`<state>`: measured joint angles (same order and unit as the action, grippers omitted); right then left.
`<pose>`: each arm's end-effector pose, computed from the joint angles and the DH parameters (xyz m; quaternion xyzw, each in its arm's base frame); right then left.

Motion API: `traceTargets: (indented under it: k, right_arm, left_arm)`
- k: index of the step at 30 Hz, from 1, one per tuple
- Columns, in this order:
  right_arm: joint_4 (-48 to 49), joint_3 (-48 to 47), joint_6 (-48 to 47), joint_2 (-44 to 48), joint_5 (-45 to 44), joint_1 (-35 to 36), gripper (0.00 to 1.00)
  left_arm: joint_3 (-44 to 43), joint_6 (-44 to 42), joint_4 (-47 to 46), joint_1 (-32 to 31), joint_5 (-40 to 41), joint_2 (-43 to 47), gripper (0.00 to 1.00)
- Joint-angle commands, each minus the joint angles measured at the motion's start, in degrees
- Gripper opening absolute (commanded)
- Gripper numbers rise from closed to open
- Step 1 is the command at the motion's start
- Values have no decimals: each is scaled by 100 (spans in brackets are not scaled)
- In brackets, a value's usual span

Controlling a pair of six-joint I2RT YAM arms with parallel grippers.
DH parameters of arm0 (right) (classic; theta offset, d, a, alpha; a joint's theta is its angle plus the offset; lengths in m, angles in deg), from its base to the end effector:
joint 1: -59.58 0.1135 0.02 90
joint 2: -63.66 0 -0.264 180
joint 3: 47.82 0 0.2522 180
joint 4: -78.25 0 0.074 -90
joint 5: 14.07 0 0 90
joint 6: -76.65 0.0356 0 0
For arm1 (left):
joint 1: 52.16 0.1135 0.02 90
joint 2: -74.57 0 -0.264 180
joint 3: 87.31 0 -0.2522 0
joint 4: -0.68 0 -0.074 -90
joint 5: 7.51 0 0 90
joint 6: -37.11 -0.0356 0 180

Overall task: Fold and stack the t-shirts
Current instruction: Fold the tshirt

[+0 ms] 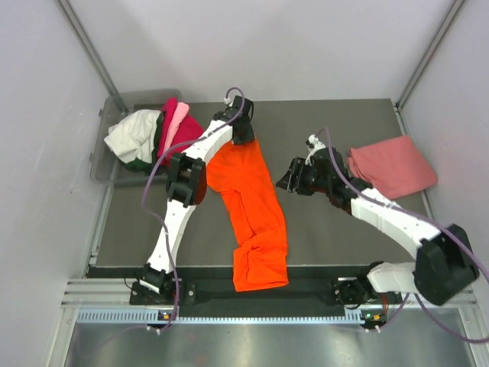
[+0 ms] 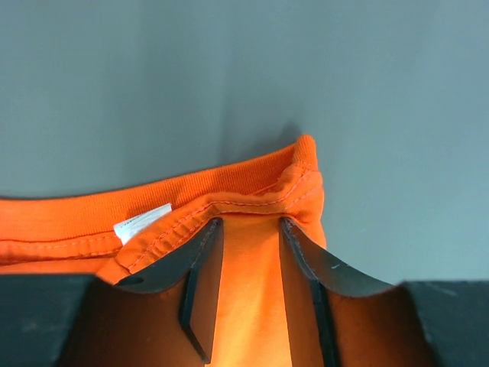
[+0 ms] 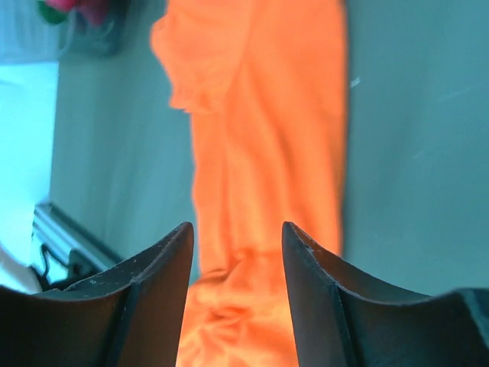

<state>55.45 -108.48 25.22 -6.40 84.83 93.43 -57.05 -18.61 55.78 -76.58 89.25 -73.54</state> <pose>0.2221 0.1556 0.2623 -0.0015 0.8736 0.3394 0.3486 0.5129 -0.2283 0.1723 -0.0999 0.9429 -0.1045 0.3002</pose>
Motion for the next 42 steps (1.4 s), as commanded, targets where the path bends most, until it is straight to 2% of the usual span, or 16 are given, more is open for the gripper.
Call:
traceTargets:
  k: [1, 3, 7, 8, 12, 15, 16, 21, 24, 29, 35, 36, 38, 39, 41, 42]
  right_arm:
    - [499, -441, -543, -908, 1109, -797, 50]
    - [622, -741, -683, -1420, 1516, -1028, 49]
    - [439, -1733, -842, -2851, 1930, -1301, 54]
    - [386, -2127, -851, -3073, 2044, -1371, 55]
    - [-53, -3149, -860, -4101, 2641, -1538, 56]
    - [-501, -3826, -1008, -4831, 3152, -1592, 57]
    - [-581, -4053, -1044, -5076, 3178, -1592, 57]
    - [-669, -4293, -974, -5526, 3170, -1565, 57]
    - [-713, -4442, -974, -5728, 3117, -1521, 57]
    - [-933, -4916, -983, -6089, 3012, -1398, 56]
    - [-968, -5277, -886, -6318, 2977, -1319, 47]
    - [-1012, -5330, -886, -6353, 2968, -1319, 35]
    - [-1047, -5365, -912, -6318, 2915, -1354, 19]
    - [-1047, -5339, -938, -6231, 2880, -1380, 8]
    - [-952, -5173, -939, -6108, 2827, -1512, 0]
    - [-864, -5085, -895, -6037, 2836, -1573, 0]
  left_arm:
    - [-253, -159, -795, 17, -518, -87, 40]
    - [-149, -290, -777, 17, -501, 141, 41]
    - [1148, -624, -1311, 34, -510, 1561, 70]
    - [1344, -668, -1339, 26, -431, 1801, 74]
    - [1916, -660, -866, 26, 350, 2742, 74]
    - [2794, -511, -768, 34, 448, 3681, 73]
    - [3353, -449, -794, 26, 544, 3858, 73]
    - [5165, -142, -1083, 34, 651, 4974, 73]
    - [5808, -54, -1189, 43, 642, 5405, 72]
    - [6382, -27, -1304, 69, 642, 5750, 72]
    - [6874, 69, -1505, 271, 484, 5733, 70]
    - [7014, 87, -1576, 333, 292, 5697, 70]
    - [7129, 105, -1699, 447, 211, 5688, 69]
    - [7173, 96, -1691, 456, 203, 5671, 69]
    - [7182, 96, -1673, 474, 194, 5618, 69]
    - [7182, 79, -1691, 474, 176, 5566, 68]
